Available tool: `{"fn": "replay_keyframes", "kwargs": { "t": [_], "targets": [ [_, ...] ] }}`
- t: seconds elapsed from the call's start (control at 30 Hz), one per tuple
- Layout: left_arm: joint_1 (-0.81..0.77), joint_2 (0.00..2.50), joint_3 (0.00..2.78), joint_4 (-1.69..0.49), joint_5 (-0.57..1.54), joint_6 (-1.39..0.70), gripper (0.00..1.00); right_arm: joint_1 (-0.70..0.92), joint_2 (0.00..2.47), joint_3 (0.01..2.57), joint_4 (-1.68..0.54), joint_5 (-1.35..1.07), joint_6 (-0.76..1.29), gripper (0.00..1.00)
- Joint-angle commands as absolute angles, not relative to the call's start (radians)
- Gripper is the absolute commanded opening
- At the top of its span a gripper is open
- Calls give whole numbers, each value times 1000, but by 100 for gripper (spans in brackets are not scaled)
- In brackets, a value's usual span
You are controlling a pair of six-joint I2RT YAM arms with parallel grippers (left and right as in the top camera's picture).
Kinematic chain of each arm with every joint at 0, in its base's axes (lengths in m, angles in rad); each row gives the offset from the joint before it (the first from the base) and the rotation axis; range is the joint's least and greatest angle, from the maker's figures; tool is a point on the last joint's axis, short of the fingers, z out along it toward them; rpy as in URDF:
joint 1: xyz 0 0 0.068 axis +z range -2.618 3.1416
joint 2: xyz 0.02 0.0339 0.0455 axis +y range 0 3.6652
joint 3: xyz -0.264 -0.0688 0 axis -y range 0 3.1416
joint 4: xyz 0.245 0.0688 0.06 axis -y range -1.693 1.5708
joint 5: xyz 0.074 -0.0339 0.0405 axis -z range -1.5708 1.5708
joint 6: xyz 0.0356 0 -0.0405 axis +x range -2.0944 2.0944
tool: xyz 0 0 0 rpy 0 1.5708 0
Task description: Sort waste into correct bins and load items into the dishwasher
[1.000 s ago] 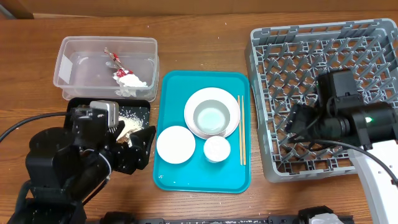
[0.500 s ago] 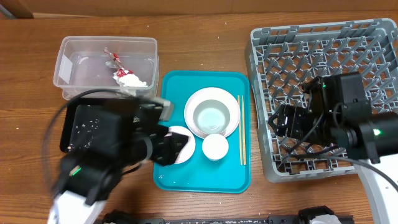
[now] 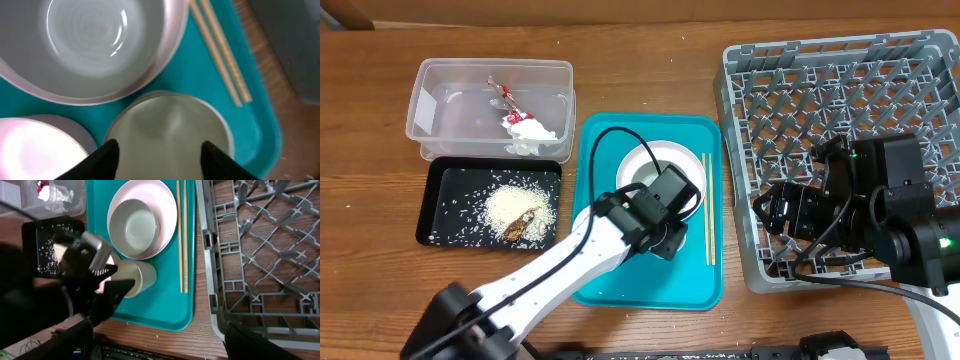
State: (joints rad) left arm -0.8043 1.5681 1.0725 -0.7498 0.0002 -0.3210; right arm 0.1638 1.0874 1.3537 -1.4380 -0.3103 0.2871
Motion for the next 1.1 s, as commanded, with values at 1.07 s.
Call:
{"fn": "replay_keyframes", "kwargs": {
  "t": [1.07],
  "targets": [
    [-789,1674,1189,-909,-83,-450,55,163,1077,1361,-1453,-316,279,86]
  ]
}}
